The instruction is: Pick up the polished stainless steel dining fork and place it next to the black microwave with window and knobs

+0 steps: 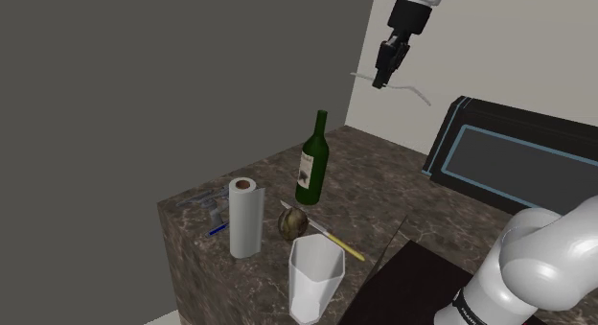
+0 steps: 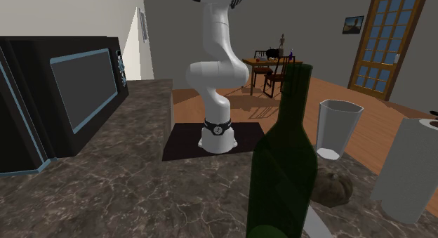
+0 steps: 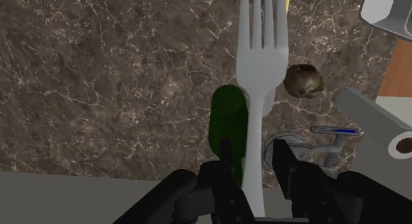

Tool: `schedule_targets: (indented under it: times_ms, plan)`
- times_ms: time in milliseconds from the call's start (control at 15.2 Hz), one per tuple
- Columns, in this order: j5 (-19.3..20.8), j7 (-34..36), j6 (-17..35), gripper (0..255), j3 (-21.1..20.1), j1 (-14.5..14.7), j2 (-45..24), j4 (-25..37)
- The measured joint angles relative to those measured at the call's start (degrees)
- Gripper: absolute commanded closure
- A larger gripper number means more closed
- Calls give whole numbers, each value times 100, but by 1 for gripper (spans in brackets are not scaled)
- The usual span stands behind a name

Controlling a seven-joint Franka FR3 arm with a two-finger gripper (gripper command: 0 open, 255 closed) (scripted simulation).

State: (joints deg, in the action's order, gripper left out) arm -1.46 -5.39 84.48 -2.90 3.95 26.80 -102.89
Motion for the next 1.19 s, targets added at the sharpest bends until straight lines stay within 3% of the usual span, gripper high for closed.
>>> schedule_targets:
  times_ms: [594,1188]
  plan:
    - [216,-642,-536,255,545,-132,1487,-955]
    - [704,-1357,-1306,255,1155,-295,2778,-1440]
